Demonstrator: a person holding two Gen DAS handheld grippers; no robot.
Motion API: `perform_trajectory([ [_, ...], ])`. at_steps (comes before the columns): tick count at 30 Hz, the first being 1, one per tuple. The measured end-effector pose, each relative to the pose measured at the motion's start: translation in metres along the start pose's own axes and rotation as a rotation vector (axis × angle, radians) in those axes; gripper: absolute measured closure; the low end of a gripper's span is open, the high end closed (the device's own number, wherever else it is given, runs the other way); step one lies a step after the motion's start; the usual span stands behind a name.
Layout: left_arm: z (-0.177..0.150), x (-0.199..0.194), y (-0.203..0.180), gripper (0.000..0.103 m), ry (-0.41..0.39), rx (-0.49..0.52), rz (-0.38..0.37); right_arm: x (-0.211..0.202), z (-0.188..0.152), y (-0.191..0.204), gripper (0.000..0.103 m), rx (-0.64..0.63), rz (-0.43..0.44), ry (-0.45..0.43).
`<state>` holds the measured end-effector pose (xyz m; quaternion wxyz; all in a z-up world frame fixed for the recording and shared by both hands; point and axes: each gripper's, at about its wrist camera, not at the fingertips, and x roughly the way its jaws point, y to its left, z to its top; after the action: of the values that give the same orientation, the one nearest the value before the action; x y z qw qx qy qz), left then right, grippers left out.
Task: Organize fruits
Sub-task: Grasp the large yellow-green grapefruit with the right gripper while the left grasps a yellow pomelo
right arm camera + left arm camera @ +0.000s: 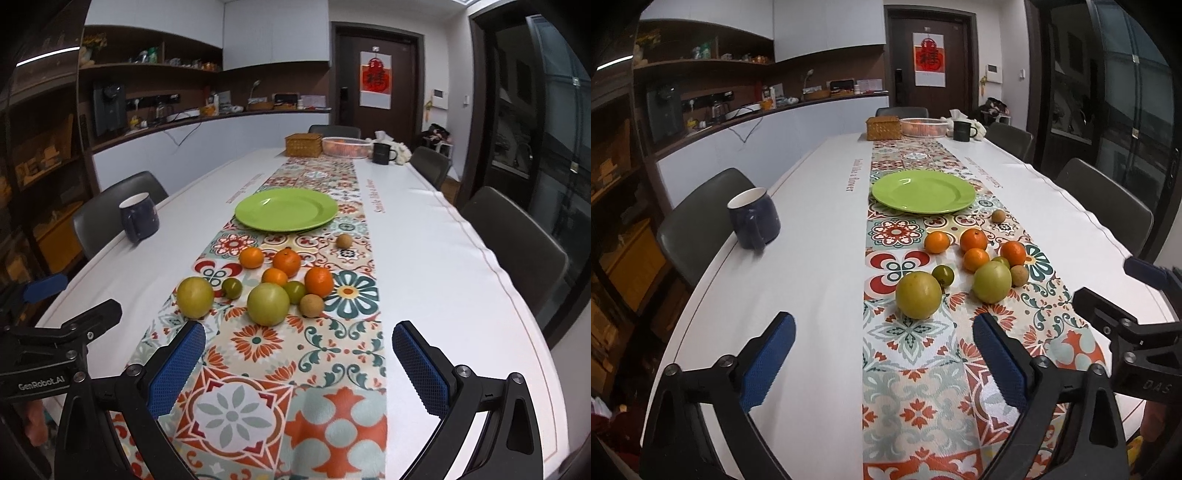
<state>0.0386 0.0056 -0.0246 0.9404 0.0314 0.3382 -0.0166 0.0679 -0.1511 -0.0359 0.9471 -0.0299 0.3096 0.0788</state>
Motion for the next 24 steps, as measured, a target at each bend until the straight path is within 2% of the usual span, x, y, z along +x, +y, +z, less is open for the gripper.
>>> perform_trajectory([
  [9, 0.006, 0.041, -0.004, 0.018, 0.049, 0.086, -0.072, 0.044, 0.005, 0.014, 0.019, -0.090, 0.086, 0.085],
  [17, 0.008, 0.080, -0.004, 0.021, 0.117, 0.119, -0.118, 0.091, 0.007, 0.018, 0.034, -0.121, 0.143, 0.172],
  [24, 0.010, 0.105, -0.010, 0.023, 0.147, 0.133, -0.158, 0.117, 0.007, 0.016, 0.041, -0.108, 0.171, 0.226],
])
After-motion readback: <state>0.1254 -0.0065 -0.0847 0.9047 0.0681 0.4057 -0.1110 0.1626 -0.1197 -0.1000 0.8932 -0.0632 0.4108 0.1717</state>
